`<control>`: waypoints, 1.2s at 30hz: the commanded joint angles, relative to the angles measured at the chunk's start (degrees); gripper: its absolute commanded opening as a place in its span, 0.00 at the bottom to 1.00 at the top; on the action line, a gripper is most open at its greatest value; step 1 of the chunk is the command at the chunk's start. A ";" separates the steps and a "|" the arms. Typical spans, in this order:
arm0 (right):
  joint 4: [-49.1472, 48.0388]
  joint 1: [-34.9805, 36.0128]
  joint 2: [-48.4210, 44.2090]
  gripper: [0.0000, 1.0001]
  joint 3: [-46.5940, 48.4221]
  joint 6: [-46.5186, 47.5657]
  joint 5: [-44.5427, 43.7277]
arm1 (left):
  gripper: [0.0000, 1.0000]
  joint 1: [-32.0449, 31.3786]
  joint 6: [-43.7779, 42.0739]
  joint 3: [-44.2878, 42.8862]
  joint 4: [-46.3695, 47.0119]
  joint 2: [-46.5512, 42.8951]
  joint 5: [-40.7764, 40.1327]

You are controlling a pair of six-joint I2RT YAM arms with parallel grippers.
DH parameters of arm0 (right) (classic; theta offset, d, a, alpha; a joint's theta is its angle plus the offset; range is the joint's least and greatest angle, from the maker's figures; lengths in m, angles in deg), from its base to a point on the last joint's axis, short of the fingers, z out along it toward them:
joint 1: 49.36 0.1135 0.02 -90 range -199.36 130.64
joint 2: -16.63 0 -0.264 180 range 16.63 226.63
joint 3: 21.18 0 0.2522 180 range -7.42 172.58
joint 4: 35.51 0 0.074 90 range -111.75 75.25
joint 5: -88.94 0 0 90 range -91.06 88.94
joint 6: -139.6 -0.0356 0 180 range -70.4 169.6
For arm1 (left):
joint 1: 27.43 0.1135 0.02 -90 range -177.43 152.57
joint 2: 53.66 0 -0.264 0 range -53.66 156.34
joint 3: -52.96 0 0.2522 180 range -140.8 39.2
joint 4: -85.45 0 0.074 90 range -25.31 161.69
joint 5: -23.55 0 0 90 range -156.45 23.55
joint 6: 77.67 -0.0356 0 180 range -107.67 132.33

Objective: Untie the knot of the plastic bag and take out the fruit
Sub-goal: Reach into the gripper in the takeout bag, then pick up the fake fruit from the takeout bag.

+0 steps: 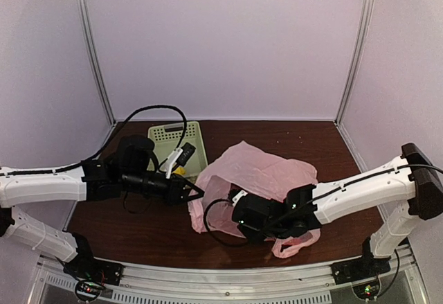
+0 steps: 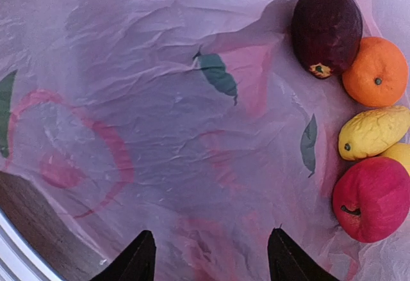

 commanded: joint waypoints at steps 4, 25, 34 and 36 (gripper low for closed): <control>1.10 -6.02 0.18 0.63 1.85 -3.39 -3.02 | 0.00 -0.26 0.09 -0.10 0.35 -1.14 -0.15; 3.94 -20.15 0.90 0.84 -1.68 -9.77 -13.47 | 0.00 -0.27 -0.04 0.24 -1.07 -1.88 -0.69; -1.49 -24.23 1.69 0.98 -4.51 -7.79 -9.81 | 0.00 -0.27 -0.15 0.15 -1.38 -1.64 -0.64; -2.13 -24.94 2.26 1.00 -4.63 -7.37 -9.26 | 0.00 -0.27 -0.15 0.16 -1.48 -1.74 -0.64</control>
